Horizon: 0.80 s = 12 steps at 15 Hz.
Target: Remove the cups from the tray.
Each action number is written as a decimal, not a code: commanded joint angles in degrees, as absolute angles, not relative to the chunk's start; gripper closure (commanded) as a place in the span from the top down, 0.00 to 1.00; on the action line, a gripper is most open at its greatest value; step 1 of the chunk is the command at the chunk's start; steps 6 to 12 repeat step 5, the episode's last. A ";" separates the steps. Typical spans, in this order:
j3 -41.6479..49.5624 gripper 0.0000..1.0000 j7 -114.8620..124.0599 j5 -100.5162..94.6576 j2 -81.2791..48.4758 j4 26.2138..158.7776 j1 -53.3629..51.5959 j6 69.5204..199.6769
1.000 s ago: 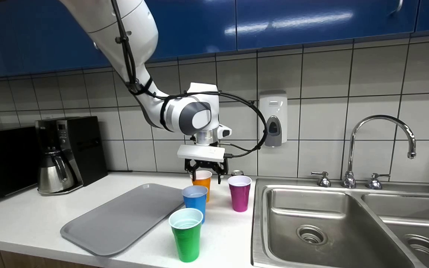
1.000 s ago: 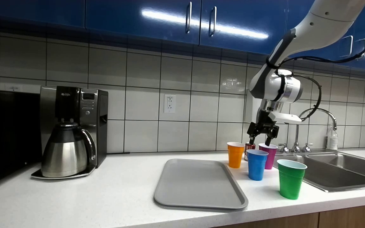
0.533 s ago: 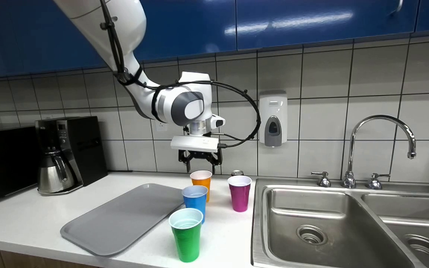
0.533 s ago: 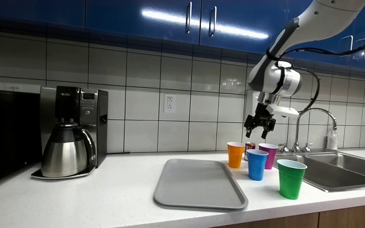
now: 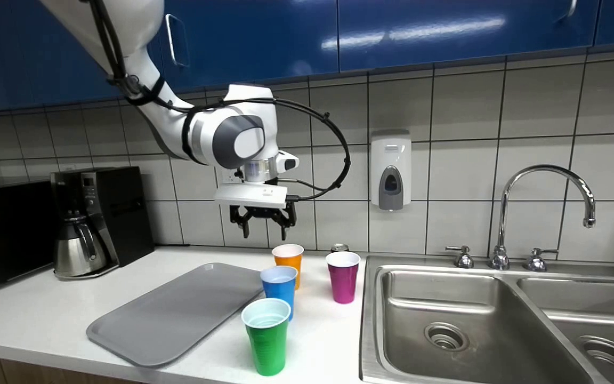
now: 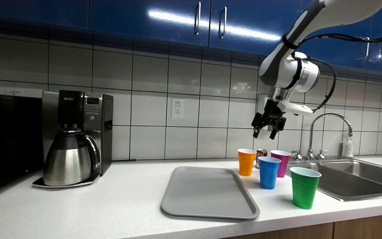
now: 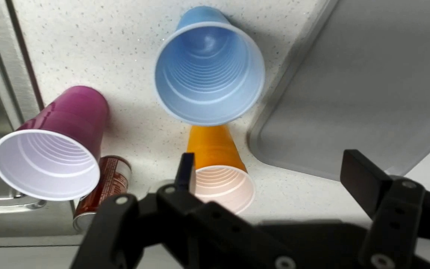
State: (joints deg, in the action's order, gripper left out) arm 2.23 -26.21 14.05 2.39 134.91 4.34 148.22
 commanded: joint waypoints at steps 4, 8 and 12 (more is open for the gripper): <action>3.22 1.00 -24.77 13.40 5.69 137.64 2.37 148.28; 3.25 1.00 -24.76 13.39 5.81 137.80 2.35 148.32; 3.25 1.00 -24.76 13.39 5.81 137.80 2.35 148.32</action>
